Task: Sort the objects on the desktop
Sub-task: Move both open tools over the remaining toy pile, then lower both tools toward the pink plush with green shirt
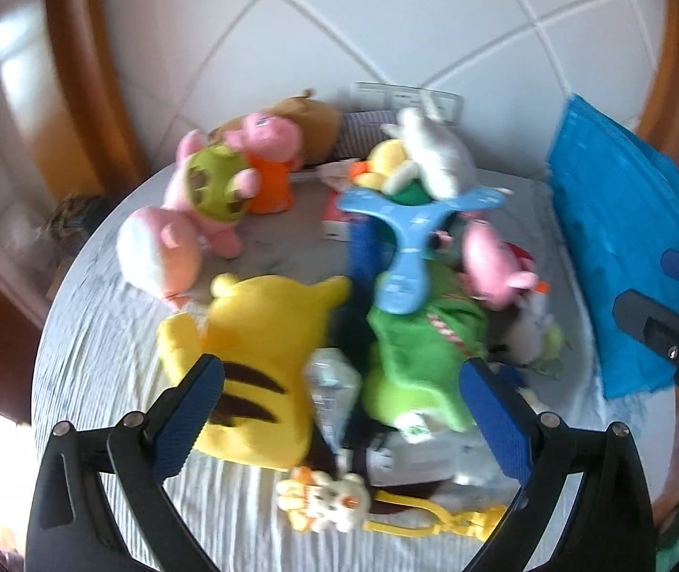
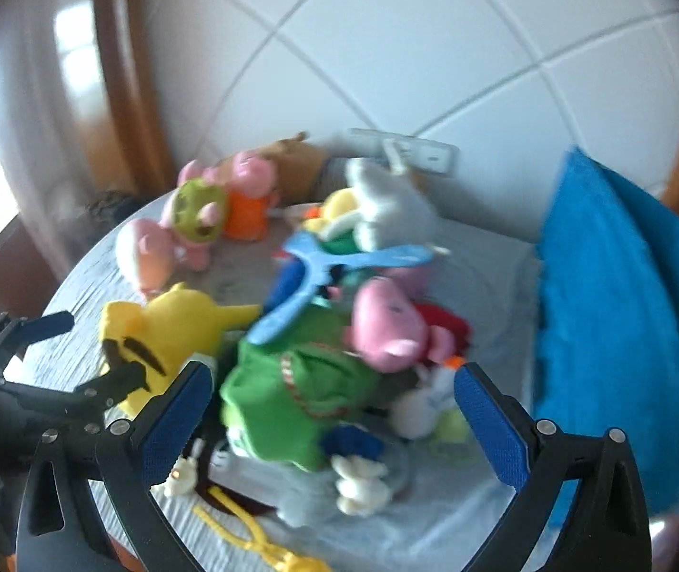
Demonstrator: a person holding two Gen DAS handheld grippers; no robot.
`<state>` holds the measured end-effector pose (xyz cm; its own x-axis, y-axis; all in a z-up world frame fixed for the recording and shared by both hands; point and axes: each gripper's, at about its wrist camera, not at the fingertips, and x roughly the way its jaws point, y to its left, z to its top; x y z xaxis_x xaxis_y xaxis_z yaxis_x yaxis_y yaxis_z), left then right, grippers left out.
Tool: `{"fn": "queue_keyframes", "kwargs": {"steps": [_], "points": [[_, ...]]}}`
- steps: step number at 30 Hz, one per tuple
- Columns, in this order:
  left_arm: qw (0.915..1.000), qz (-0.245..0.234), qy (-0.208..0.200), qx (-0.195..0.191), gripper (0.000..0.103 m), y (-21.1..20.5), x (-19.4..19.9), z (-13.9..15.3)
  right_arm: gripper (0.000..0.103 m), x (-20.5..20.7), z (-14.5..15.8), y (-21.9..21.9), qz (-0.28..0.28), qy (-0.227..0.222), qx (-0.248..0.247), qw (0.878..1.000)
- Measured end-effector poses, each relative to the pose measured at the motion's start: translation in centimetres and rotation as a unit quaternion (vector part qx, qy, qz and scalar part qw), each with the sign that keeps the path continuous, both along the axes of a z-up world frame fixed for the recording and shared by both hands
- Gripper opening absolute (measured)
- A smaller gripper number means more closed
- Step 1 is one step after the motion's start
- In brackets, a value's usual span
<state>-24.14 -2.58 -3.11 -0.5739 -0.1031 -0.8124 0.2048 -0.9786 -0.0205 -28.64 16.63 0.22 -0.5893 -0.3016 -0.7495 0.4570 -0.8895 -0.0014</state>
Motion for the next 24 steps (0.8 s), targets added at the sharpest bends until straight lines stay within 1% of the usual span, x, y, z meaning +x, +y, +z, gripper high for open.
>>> {"fn": "queue_keyframes", "kwargs": {"steps": [2,5,12,14,16,18,19,22,24], "points": [[0.9998,0.022,-0.002,-0.003,0.101,-1.7,-0.1,-0.2,0.103,-1.1,-0.6,-1.8,0.022,-0.012,-0.010,1.000],[0.9986,0.053,-0.001,-0.002,0.101,-4.2,-0.2,-0.4,0.103,-2.4,-1.3,-4.5,0.051,-0.020,-0.013,0.998],[0.9957,0.092,-0.005,0.006,0.101,-9.3,-0.5,-1.0,0.102,-3.7,-2.7,-10.8,0.108,-0.031,-0.011,0.994],[0.9954,0.095,-0.007,0.007,0.101,-11.0,-0.9,-1.3,0.102,-4.1,-2.9,-12.7,0.117,-0.033,-0.011,0.993],[0.9952,0.097,-0.009,0.008,0.101,-12.8,-1.4,-1.7,0.098,-4.5,-3.2,-14.4,0.121,-0.037,-0.014,0.992],[0.9954,0.095,-0.010,0.011,0.101,-14.6,-2.2,-2.1,0.088,-5.1,-3.6,-15.9,0.121,-0.041,-0.014,0.992],[0.9956,0.092,-0.012,0.012,0.101,-15.5,-2.7,-2.4,0.087,-5.4,-4.0,-16.8,0.119,-0.044,-0.014,0.992],[0.9973,0.070,-0.019,0.010,0.101,-18.2,-4.5,-3.2,0.087,-6.6,-5.2,-19.6,0.106,-0.056,-0.016,0.993],[0.9982,0.053,-0.024,0.011,0.101,-20.4,-5.8,-3.6,0.083,-7.6,-6.1,-21.4,0.091,-0.064,-0.018,0.994]]}}
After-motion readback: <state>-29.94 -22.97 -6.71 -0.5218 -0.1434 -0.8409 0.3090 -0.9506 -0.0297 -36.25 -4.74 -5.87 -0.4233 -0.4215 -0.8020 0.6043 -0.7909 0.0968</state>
